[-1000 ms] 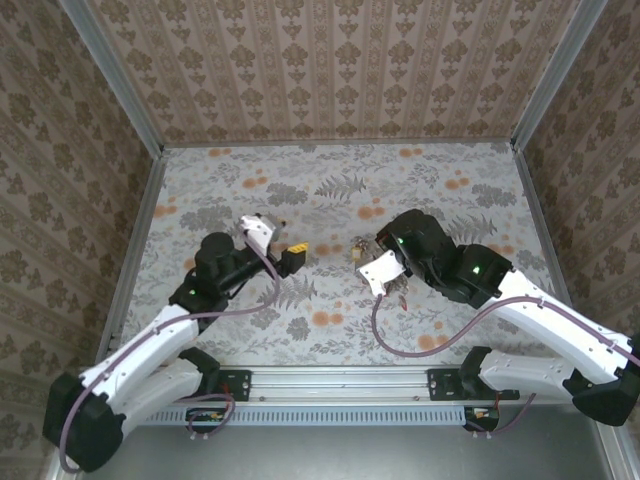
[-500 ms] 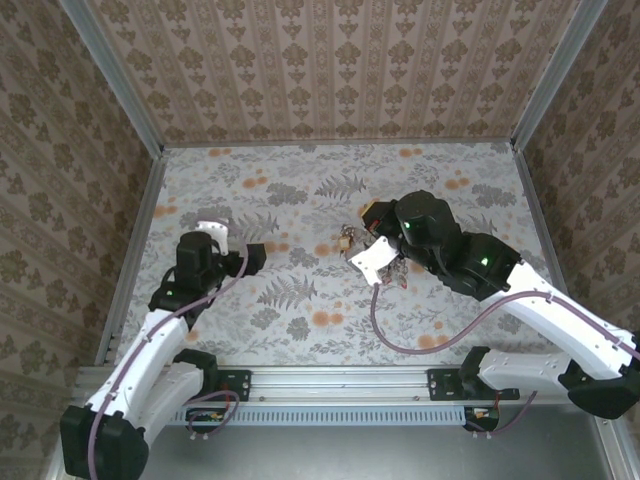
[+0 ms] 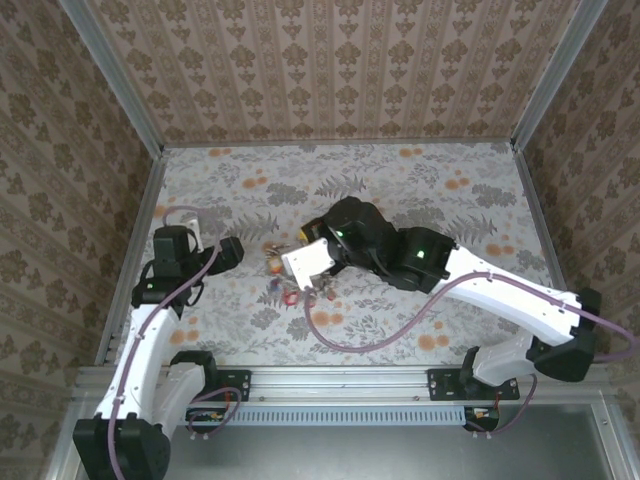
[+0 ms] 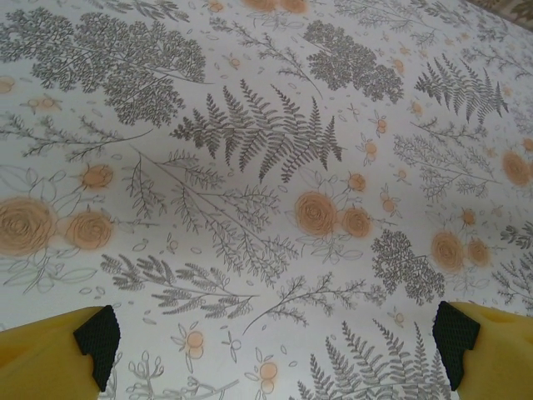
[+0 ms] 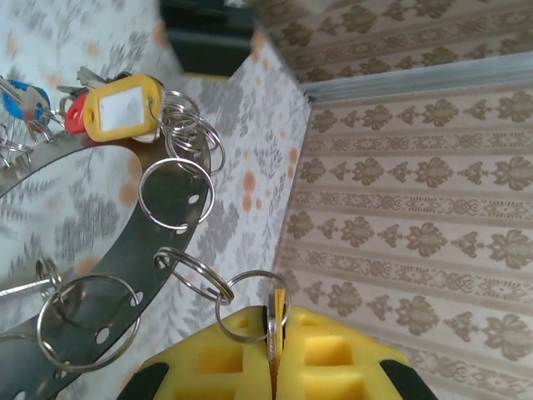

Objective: Put the keys on the keyring

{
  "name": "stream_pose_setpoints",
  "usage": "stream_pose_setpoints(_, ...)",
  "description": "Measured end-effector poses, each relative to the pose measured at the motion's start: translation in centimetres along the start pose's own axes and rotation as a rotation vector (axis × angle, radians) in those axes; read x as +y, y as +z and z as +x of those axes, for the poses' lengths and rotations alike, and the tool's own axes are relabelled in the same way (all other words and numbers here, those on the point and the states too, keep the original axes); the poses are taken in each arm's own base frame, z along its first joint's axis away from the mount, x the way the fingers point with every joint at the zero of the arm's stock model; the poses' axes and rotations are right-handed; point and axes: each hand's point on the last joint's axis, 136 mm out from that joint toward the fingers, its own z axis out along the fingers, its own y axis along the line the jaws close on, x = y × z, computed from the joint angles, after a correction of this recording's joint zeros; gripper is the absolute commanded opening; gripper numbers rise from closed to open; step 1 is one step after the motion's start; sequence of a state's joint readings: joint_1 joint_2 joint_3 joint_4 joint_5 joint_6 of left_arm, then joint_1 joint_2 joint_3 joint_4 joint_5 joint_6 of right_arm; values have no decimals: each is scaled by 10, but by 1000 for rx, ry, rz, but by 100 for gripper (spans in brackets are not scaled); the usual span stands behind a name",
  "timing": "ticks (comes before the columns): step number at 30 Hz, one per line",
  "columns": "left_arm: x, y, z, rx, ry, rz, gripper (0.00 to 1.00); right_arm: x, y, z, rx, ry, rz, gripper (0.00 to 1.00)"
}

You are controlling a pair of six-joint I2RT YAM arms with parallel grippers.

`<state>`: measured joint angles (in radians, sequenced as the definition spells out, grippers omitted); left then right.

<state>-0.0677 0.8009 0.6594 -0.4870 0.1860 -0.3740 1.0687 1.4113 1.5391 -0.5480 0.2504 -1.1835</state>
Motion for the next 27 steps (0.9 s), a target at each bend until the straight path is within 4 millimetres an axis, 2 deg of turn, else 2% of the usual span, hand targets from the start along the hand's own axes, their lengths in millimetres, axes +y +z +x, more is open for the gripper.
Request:
stream_pose_setpoints(2, 2, -5, -1, -14, -4, -5, 100, -6, 10, -5, -11, 118, 13, 0)
stream_pose_setpoints(5, 7, -11, -3, -32, -15, -25, 100, 4, 28, 4, 6, 276, -20, 0)
stream_pose_setpoints(8, 16, -11, 2, -13, -28, -59, 100, 32, 51, 28, 55, 419, -78, 0)
stream_pose_setpoints(11, 21, -7, 5, 10, -32, -80, 100, 75, 71, 61, 137, 542, -158, 0)
stream_pose_setpoints(14, 21, -7, 6, 13, -29, -81, 100, 110, 81, 96, 231, 631, -217, 0)
stream_pose_setpoints(16, 21, -7, 6, 12, -26, -79, 100, 124, 84, 121, 289, 684, -232, 0)
stream_pose_setpoints(18, 21, -7, 5, 12, -23, -79, 100, 127, 83, 145, 337, 730, -224, 0)
stream_pose_setpoints(24, 21, -5, 3, -1, -14, -74, 100, 118, 77, 218, 460, 828, -150, 0)
stream_pose_setpoints(27, 21, -5, 5, -6, -7, -73, 100, 119, 73, 238, 499, 836, -146, 0)
